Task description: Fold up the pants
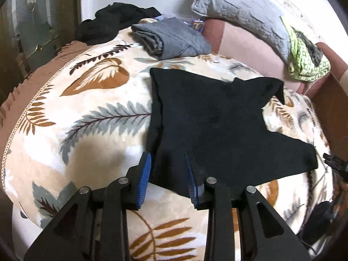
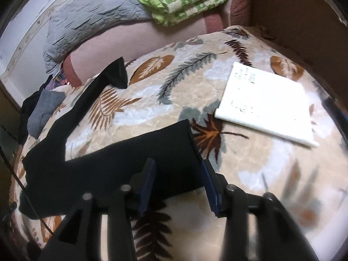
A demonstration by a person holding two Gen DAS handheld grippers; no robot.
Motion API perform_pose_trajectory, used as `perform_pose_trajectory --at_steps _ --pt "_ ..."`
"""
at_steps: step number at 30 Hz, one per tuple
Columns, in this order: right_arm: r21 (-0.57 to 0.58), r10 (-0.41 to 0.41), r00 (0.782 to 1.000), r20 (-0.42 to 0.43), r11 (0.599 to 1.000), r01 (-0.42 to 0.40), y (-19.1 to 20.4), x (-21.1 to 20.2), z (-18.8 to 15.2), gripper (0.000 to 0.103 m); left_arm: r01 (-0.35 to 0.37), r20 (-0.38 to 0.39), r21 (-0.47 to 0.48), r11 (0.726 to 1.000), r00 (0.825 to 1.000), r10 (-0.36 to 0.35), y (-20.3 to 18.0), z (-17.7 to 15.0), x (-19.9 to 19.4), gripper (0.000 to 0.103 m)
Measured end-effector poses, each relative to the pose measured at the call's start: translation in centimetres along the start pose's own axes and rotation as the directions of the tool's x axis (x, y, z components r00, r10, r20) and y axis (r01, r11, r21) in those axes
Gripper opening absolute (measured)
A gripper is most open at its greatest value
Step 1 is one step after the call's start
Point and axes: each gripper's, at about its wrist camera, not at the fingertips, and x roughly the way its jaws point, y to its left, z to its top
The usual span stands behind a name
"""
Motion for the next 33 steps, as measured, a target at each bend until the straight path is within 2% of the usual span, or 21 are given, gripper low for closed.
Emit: perform_pose_trajectory --at_steps 2,4,5,6,12,20,27,33 --pt "-0.020 0.000 1.000 -0.003 1.000 0.000 0.7 1.0 0.2 0.044 0.022 0.001 -0.005 1.000 1.000 -0.022 -0.5 0.2 0.1 0.032" --pt "-0.030 0.005 1.000 -0.020 1.000 -0.005 1.2 2.2 0.4 0.044 0.038 0.002 0.004 0.999 0.999 -0.038 -1.5 0.1 0.5 0.042" --pt "-0.039 -0.001 1.000 -0.031 0.999 -0.001 1.6 3.0 0.5 0.044 0.043 -0.002 0.007 0.999 0.999 -0.043 -2.0 0.1 0.9 0.050" --pt "-0.049 -0.008 0.999 -0.037 0.999 0.007 1.8 3.5 0.5 0.044 0.050 -0.006 0.009 0.999 0.999 -0.050 -2.6 0.0 1.5 0.053" --pt "-0.116 -0.054 0.997 -0.059 0.992 0.047 3.2 5.5 0.3 0.044 0.091 -0.042 0.009 0.996 0.995 -0.090 -5.0 -0.6 4.2 0.053" --pt "-0.200 -0.146 0.988 -0.048 0.971 0.134 4.3 7.0 -0.5 0.045 0.084 -0.049 0.005 0.996 0.995 -0.084 -5.0 -1.8 6.3 0.053" --pt "-0.249 -0.191 0.981 -0.011 0.951 0.183 4.9 7.3 -0.9 0.053 0.079 -0.029 0.058 0.995 0.997 -0.077 -5.9 -2.4 6.6 0.071" --pt "-0.244 -0.192 0.981 -0.004 0.952 0.185 4.5 7.4 -0.9 0.060 0.051 -0.018 0.097 0.994 0.999 -0.050 -6.7 -2.6 6.8 0.078"
